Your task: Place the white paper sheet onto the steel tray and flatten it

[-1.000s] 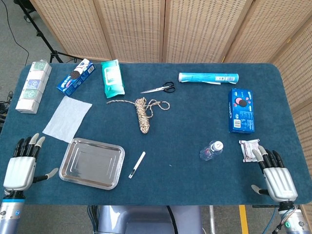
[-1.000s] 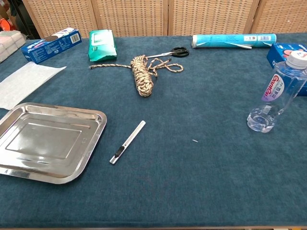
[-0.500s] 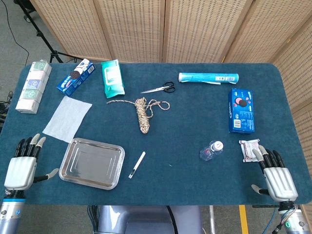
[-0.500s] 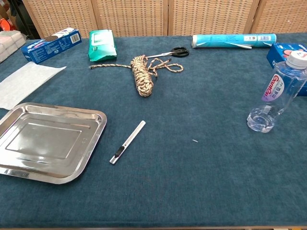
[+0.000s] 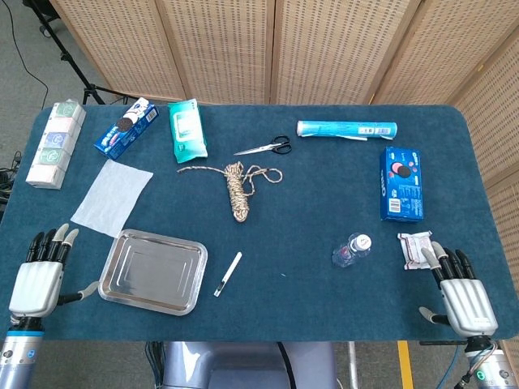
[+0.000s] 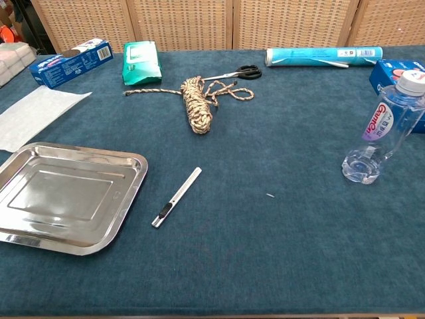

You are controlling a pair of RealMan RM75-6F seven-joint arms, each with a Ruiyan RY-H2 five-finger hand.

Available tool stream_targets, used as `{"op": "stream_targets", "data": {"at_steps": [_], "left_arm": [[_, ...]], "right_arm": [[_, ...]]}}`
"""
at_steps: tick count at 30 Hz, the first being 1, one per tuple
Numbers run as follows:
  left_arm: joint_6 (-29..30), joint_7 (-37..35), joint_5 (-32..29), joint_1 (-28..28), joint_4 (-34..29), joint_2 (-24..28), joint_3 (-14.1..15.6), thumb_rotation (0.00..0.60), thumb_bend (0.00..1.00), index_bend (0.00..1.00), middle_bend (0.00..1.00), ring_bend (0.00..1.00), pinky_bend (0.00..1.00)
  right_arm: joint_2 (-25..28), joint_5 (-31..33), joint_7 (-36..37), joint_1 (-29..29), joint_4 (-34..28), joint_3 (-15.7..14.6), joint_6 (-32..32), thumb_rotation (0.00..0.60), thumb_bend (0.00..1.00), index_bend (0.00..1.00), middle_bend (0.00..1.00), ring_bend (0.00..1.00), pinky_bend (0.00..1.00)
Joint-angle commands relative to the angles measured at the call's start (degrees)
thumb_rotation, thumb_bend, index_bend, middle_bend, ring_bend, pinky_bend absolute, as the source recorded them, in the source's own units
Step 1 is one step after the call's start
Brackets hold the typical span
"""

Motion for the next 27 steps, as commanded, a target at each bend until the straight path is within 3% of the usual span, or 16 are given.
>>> {"op": "stream_targets", "data": {"at_steps": [1,14,27], "left_arm": [[0.0,0.01,-0.04,0.01,0.0,-0.02,-0.01,0.336,0.13,0.02,0.0,0.0,0.0],[-2.49,-1.12,-2.95,-0.89,1.92,0.18,-1.17,0.341,0.16,0.08,0.0,0.0,0.0],[-10.42,-2.52,-7.88,-5.04,9.73,0.17,-3.44,0.349,0.34,0.1,0.0,0.0,0.0]], "right_arm": [[0.03,0.0,0.08,-0.04,0.02,0.0,0.05,0.6,0.0,0.0,0.0,0.0,0.0],[0.33,0.72,0.84,-0.31,0.01,0.53,0.6,0.6,0.0,0.0,0.0,0.0,0.0],[0.09,0.84,0.28,-0.24,-0.07,0.54,0.36,0.6,0.0,0.0,0.0,0.0,0.0]]}}
